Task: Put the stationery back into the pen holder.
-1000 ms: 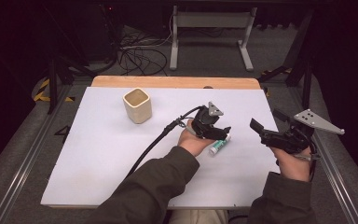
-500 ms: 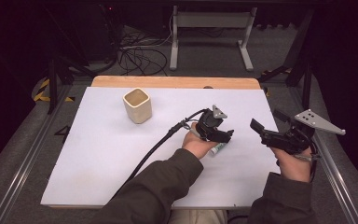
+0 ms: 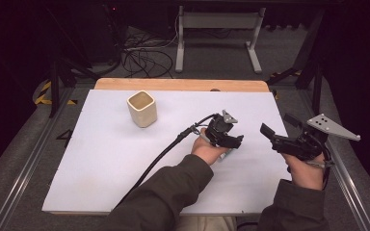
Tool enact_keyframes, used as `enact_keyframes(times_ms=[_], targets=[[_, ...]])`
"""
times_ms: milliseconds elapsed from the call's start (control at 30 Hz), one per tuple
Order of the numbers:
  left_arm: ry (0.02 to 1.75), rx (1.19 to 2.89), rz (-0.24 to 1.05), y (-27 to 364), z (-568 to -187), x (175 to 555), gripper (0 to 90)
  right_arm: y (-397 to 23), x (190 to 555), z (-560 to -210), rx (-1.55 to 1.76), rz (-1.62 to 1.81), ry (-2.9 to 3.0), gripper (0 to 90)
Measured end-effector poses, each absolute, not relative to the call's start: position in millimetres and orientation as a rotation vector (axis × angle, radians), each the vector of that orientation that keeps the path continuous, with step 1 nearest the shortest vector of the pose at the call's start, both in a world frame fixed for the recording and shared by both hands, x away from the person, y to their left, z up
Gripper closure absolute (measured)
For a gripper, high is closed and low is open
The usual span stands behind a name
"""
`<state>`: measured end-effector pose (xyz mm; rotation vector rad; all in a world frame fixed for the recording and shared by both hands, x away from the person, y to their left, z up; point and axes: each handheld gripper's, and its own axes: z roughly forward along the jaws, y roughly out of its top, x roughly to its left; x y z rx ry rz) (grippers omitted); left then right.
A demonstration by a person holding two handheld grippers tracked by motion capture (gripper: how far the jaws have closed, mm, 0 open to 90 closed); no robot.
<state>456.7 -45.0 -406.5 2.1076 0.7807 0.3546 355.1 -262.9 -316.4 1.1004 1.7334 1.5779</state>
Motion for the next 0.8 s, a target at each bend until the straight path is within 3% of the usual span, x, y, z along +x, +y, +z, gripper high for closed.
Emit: enact_keyframes(times_ms=[800], targets=[[0.834, 2.253, 0.345, -66.7, -432.3, 466.4, 33.8, -267.1, 353.2, -315.2, 1.110, 1.573, 1.730, 3.2]])
